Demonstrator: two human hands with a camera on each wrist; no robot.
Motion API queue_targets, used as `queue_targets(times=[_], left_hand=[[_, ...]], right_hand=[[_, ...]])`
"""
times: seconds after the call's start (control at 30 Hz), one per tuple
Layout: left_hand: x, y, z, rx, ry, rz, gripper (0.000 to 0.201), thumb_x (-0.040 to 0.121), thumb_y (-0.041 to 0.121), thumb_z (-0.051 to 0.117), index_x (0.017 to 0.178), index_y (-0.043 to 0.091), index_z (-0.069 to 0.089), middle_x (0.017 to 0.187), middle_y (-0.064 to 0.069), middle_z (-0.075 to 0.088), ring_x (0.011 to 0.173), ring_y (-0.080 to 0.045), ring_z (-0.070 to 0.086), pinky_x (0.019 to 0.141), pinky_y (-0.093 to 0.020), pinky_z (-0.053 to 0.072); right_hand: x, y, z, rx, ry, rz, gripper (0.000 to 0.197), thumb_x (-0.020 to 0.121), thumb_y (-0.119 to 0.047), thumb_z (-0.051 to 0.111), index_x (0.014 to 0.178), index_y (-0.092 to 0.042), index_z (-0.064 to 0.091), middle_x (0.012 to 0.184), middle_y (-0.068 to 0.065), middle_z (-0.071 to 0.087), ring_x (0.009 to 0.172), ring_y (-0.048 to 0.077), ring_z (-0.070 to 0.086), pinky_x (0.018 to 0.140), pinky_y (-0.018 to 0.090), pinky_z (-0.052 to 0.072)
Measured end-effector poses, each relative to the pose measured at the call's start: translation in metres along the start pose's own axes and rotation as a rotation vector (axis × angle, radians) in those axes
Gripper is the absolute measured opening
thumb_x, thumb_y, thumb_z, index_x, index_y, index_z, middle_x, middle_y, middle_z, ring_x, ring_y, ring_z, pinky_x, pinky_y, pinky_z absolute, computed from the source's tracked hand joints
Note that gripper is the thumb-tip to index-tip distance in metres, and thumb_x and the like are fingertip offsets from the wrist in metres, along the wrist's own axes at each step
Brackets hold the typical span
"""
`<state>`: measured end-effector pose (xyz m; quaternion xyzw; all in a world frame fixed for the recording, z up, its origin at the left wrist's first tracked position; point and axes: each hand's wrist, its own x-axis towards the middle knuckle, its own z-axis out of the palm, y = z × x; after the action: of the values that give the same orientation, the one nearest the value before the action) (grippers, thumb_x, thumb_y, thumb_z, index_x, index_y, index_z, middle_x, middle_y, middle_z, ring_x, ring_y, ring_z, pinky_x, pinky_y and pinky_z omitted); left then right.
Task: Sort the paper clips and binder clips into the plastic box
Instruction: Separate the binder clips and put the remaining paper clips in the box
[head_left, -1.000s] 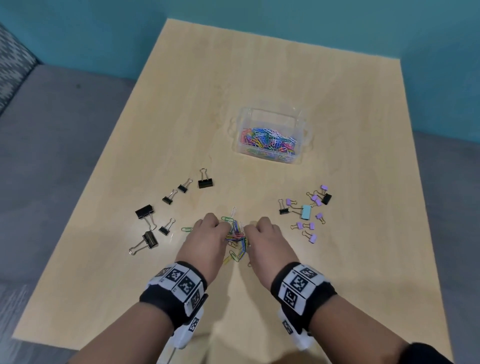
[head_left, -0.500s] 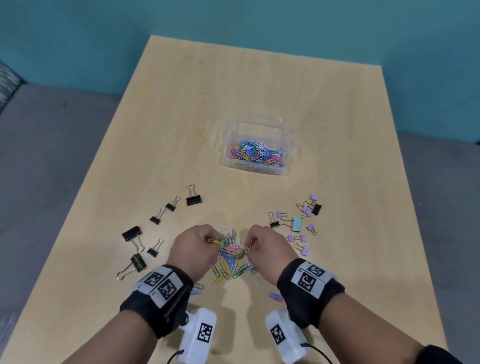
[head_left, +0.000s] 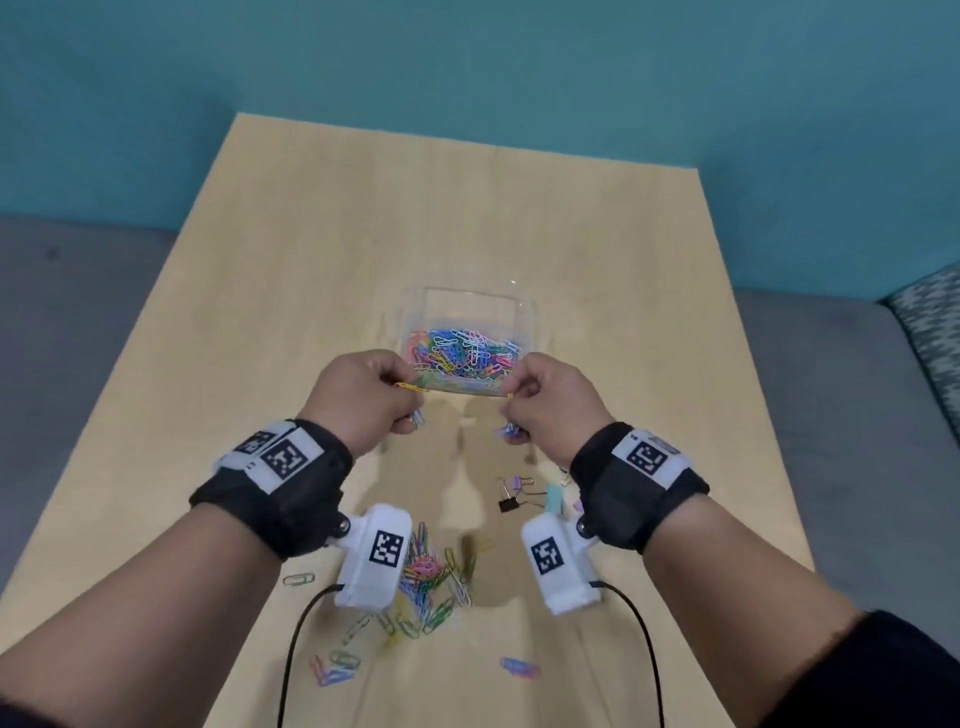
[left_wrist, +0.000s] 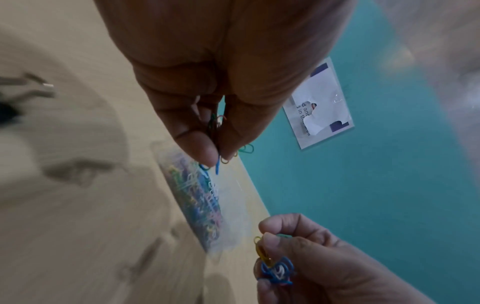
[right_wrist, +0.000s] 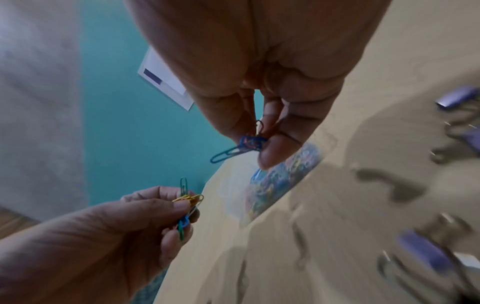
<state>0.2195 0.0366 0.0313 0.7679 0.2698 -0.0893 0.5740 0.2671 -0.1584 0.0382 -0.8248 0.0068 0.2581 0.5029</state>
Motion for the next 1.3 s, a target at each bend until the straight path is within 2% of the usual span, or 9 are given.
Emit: queue_targets(times=[0.23, 0.43, 0.57, 0.67, 0.73, 0.93, 1.07, 1.23, 1.3], left_hand=[[0.059, 0.045, 0.017, 0.152, 0.035, 0.13, 0.015, 0.072, -0.001, 0.065, 0.069, 0.013, 0.065, 0.06, -0.008, 0.063, 0.054, -0.024, 0.067, 0.067, -0.045, 0.06], [0.064, 0.036, 0.006, 0.406, -0.001, 0.162, 0.038, 0.08, 0.01, 0.064, 0.117, 0.021, 0.063, 0.115, -0.006, 0.062, 0.089, -0.031, 0.067, 0.086, -0.041, 0.054], [0.017, 0.006, -0.027, 0.418, 0.066, 0.218, 0.031, 0.082, 0.009, 0.058, 0.109, 0.02, 0.067, 0.106, -0.002, 0.065, 0.086, -0.029, 0.067, 0.084, -0.04, 0.053], [-0.048, -0.031, -0.039, 0.471, -0.011, 0.181, 0.014, 0.084, 0.013, 0.059, 0.091, 0.021, 0.068, 0.085, 0.005, 0.066, 0.072, -0.017, 0.064, 0.07, -0.031, 0.051], [-0.095, -0.061, -0.043, 0.606, -0.124, 0.111, 0.013, 0.085, 0.018, 0.058, 0.073, 0.022, 0.062, 0.068, 0.008, 0.062, 0.063, -0.007, 0.057, 0.057, -0.021, 0.042], [-0.177, -0.131, -0.033, 0.516, -0.427, -0.121, 0.018, 0.08, 0.024, 0.055, 0.073, 0.009, 0.046, 0.058, 0.005, 0.048, 0.052, -0.006, 0.039, 0.058, -0.026, 0.041], [-0.174, -0.137, -0.01, 0.467, -0.325, 0.041, 0.01, 0.084, 0.021, 0.059, 0.077, 0.022, 0.051, 0.06, 0.015, 0.054, 0.055, -0.003, 0.046, 0.061, -0.025, 0.041], [-0.162, -0.137, -0.011, 0.398, -0.084, 0.107, 0.013, 0.08, 0.02, 0.068, 0.073, 0.027, 0.06, 0.076, 0.007, 0.06, 0.067, -0.008, 0.056, 0.065, -0.027, 0.045], [-0.162, -0.143, -0.018, 0.574, 0.038, 0.212, 0.019, 0.076, 0.022, 0.073, 0.09, 0.024, 0.061, 0.091, 0.005, 0.054, 0.077, -0.015, 0.057, 0.068, -0.028, 0.043]], right_hand=[[0.064, -0.032, -0.012, -0.121, 0.135, -0.029, 0.02, 0.079, 0.003, 0.06, 0.074, -0.016, 0.055, 0.07, 0.007, 0.056, 0.055, 0.026, 0.065, 0.064, 0.054, 0.058], [0.073, -0.032, -0.014, -0.262, 0.089, -0.053, 0.028, 0.085, -0.021, 0.061, 0.113, -0.017, 0.061, 0.095, 0.007, 0.062, 0.088, 0.032, 0.066, 0.08, 0.048, 0.056], [0.024, -0.014, -0.024, -0.272, 0.14, -0.181, 0.023, 0.087, -0.019, 0.055, 0.108, -0.018, 0.063, 0.1, 0.001, 0.063, 0.092, 0.024, 0.062, 0.085, 0.044, 0.053], [-0.046, 0.021, -0.019, -0.327, -0.07, -0.173, 0.008, 0.088, -0.016, 0.056, 0.089, -0.019, 0.063, 0.077, -0.01, 0.061, 0.067, 0.011, 0.059, 0.068, 0.03, 0.051], [-0.093, 0.055, -0.016, -0.427, -0.254, -0.129, 0.011, 0.088, -0.016, 0.054, 0.077, -0.018, 0.057, 0.064, -0.007, 0.054, 0.056, 0.007, 0.047, 0.061, 0.033, 0.046], [-0.166, 0.11, 0.001, -0.712, -0.613, -0.087, 0.016, 0.09, -0.019, 0.044, 0.074, -0.016, 0.047, 0.072, -0.009, 0.046, 0.063, 0.006, 0.041, 0.062, 0.015, 0.034], [-0.158, 0.111, 0.041, -0.562, -0.492, -0.137, 0.01, 0.085, -0.016, 0.047, 0.076, -0.02, 0.052, 0.083, -0.006, 0.056, 0.076, 0.013, 0.053, 0.075, 0.03, 0.046], [-0.143, 0.113, 0.044, -0.193, -0.222, 0.033, 0.022, 0.082, -0.008, 0.051, 0.084, -0.029, 0.058, 0.078, -0.009, 0.061, 0.065, 0.009, 0.052, 0.067, 0.029, 0.045], [-0.146, 0.121, 0.033, -0.379, -0.144, -0.037, 0.028, 0.083, -0.013, 0.055, 0.101, -0.034, 0.057, 0.099, -0.004, 0.059, 0.087, 0.01, 0.053, 0.079, 0.028, 0.045]])
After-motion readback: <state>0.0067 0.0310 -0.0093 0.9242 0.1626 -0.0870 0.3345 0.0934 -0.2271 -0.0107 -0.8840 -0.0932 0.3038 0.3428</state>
